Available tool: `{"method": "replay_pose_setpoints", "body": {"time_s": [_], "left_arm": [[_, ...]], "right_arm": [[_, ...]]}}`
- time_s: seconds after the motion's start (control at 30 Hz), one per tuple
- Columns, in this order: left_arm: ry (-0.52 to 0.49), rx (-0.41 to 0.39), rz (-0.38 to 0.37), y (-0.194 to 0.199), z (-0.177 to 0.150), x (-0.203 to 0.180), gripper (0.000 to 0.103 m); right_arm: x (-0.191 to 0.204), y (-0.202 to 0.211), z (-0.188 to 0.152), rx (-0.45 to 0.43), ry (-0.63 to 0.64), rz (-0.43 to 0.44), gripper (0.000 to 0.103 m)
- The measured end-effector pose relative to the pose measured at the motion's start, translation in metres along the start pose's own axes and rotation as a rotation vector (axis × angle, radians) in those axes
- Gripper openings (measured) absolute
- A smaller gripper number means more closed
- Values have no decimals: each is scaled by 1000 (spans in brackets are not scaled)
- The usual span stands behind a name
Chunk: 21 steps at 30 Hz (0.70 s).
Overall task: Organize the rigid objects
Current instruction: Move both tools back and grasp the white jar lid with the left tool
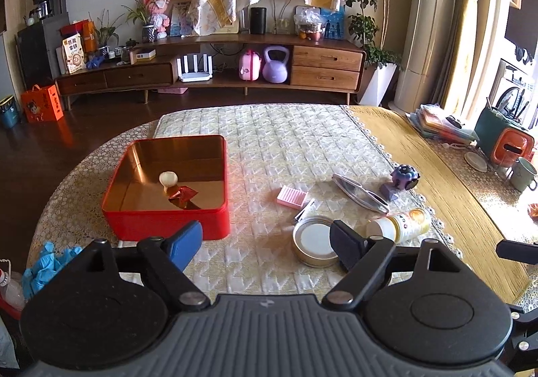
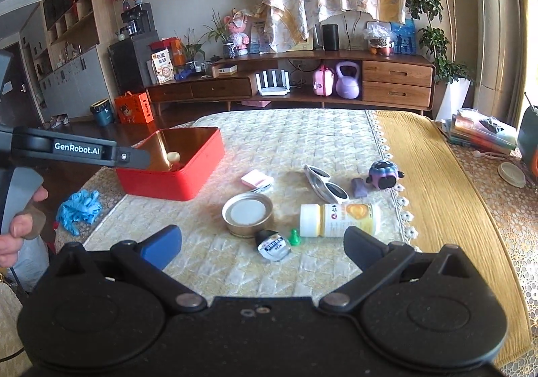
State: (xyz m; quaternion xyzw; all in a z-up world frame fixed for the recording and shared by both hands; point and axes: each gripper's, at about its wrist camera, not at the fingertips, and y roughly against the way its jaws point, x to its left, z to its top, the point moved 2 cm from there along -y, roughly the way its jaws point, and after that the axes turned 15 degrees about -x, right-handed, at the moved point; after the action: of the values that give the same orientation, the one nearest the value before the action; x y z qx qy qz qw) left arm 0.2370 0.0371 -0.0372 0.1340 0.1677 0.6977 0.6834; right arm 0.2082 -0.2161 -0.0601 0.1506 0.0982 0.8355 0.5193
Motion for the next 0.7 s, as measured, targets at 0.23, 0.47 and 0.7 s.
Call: {"method": "replay_pose_setpoints", "body": {"time_s": [0.23,0.47,0.7], "left_arm": [[-20,28,-40,-17,-23,-34,83],[-53,85,-74,-54,-47,-53,83],[-53,138,-107,-96,-60,-59,83]], "right_arm": [[-16,0,-19,21,20,-12,103],[-19,-20,-38,63,43,-3,103],[-16,-51,-55,110,92,27,102]]}}
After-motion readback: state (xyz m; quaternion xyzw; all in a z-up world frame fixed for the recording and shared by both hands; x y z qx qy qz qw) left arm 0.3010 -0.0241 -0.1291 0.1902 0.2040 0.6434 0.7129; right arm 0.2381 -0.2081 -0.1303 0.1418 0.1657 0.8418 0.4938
